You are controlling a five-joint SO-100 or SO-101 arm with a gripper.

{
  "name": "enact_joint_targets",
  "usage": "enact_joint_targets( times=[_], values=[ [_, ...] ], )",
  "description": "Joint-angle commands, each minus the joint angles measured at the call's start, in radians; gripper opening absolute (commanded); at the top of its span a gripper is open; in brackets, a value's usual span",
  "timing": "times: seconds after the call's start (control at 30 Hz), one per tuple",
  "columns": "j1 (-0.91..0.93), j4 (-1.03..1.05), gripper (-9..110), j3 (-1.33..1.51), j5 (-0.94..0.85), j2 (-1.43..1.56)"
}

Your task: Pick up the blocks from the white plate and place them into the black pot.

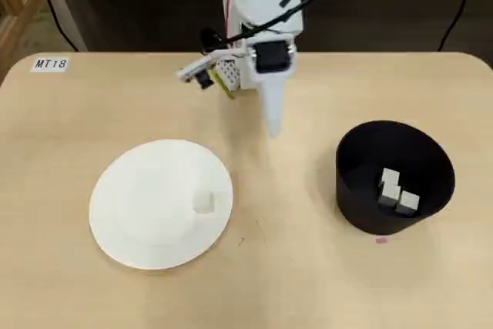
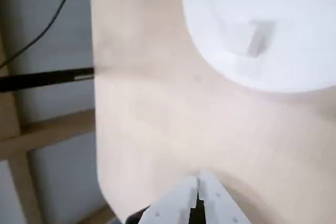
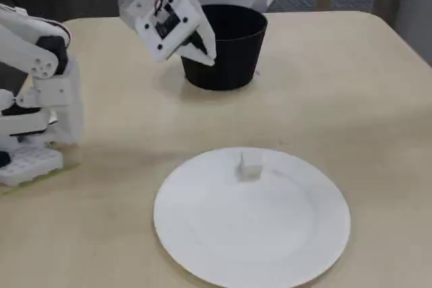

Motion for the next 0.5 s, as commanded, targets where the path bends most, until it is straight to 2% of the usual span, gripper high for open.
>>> enact_joint_targets(
  times=[0.0, 0.27, 0.47],
  values=[
    [0.049, -0.020, -2, -0.012, -0.094, -0.100],
    [0.181, -0.141, -2, -0.087, -0.262, -0.410],
    [0.222, -0.137, -2, -0.264, -0.305, -0.609]
  ],
)
